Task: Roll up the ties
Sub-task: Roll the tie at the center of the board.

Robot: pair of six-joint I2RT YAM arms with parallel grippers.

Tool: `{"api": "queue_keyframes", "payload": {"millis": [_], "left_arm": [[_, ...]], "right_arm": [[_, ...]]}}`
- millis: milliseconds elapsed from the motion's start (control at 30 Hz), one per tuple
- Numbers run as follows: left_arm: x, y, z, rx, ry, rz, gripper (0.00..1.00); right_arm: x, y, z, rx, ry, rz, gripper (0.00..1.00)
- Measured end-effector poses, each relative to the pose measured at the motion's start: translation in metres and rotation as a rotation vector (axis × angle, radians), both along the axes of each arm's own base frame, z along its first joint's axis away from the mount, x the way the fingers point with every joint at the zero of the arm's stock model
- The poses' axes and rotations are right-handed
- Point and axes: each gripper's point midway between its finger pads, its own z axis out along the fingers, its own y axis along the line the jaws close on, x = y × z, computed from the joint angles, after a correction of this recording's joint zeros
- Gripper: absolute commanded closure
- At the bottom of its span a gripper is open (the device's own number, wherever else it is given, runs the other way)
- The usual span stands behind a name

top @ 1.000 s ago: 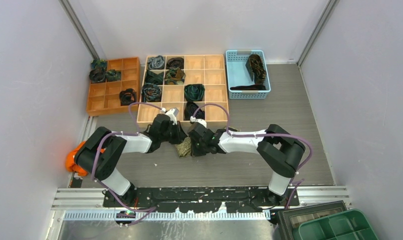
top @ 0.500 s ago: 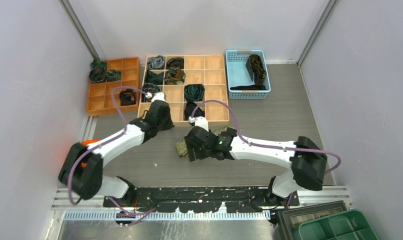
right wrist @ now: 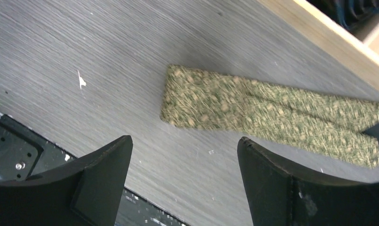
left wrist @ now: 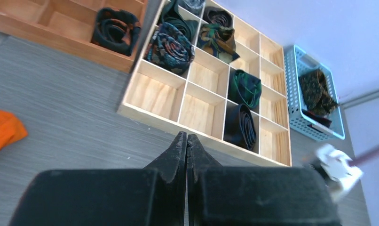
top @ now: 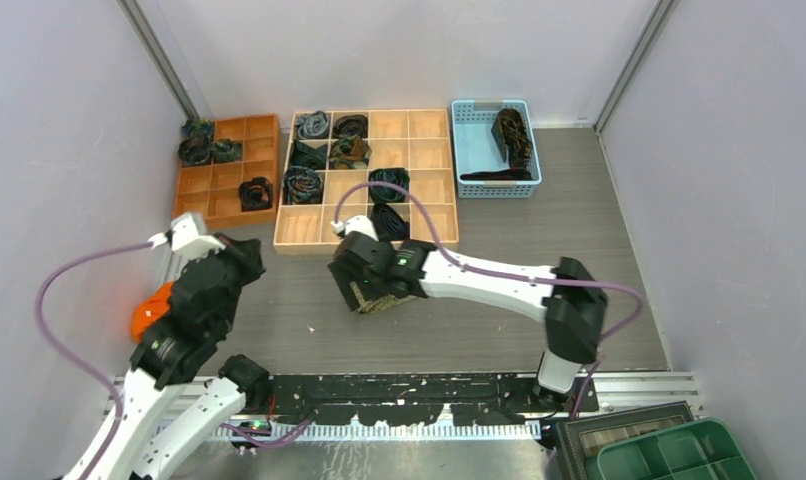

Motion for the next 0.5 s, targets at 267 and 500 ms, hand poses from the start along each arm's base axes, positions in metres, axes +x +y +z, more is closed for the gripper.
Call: {"api": "queue_keyframes", "payload": {"millis": [267, 500], "left_arm": [[-0.029, 0.028, -0.027, 0.035, 0.073, 0.072, 1.00], [-0.029, 0.028, -0.034, 0.052, 0.105, 0.074, 1.00]], "right_arm": [[-0.006, 0.037, -0.054, -0.236, 0.032, 0.164, 0.12], [-0.003, 0.031, -0.078, -0.327, 0.041, 0.170, 0.10]]}}
